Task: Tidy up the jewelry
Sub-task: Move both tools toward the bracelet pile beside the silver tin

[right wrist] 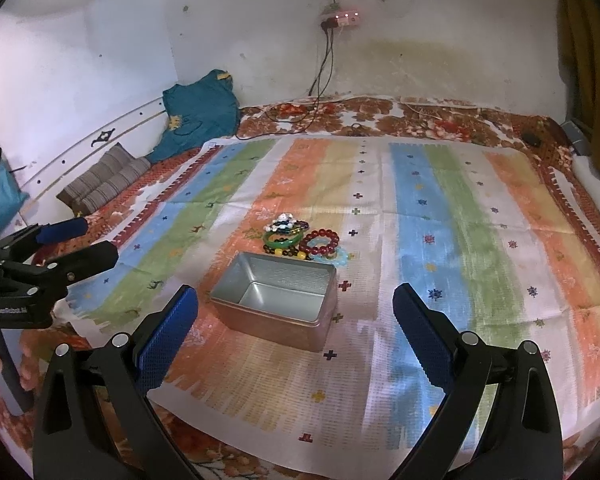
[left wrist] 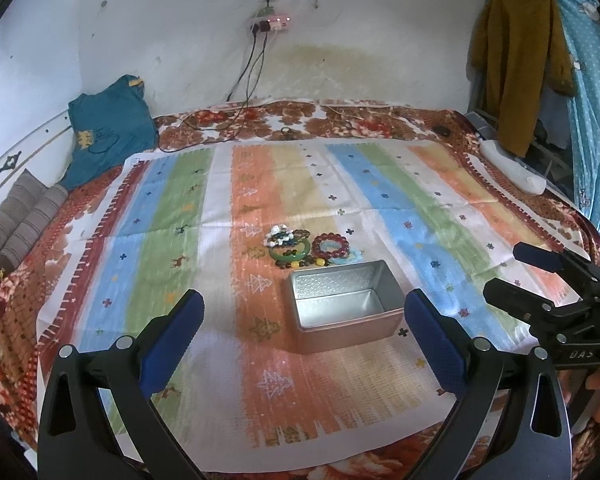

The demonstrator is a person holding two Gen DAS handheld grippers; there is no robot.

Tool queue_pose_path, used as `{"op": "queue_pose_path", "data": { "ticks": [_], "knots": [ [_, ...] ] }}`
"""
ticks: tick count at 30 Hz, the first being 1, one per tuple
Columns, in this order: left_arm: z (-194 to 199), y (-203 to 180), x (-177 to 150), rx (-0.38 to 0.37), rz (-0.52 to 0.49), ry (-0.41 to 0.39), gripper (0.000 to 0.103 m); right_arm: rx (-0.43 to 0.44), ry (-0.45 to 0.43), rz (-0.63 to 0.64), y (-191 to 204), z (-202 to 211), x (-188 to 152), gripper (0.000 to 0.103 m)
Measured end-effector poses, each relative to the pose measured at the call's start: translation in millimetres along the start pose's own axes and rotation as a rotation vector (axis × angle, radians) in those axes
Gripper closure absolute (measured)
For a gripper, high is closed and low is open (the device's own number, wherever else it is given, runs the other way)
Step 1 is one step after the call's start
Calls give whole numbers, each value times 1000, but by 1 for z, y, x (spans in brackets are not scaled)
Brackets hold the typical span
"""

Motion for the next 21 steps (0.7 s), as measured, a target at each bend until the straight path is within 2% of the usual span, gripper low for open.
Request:
{"op": "queue_pose_path", "data": {
  "ticks": [6,12,15,18,21],
  "knots": [
    [1,2,0,14,0,12,5,-13,11,-8,-1,-2,1,4],
    [-4,11,0,8,32,43,5,-13,24,-44,-8,-4,1,4],
    [-12,13,2,28,46,60,5,1,44,-48,-7,-9,2,4],
    [-17,20,4,10,88,80,5,-5,53,-54,-10,-13,4,4],
    [-20,26,6,33,103,87,5,-13,57,-61,-12,-17,7,4]
  ]
}}
Point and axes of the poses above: each gripper's, at about its wrist camera, not at the fingertips, and z roughly against the way its jaws point, y to its left, x to its top, the point moved 3 cm from there along -z, roughly the way its jaws point, and after that the axes turned 2 degrees about z, right-handed, at the moved point
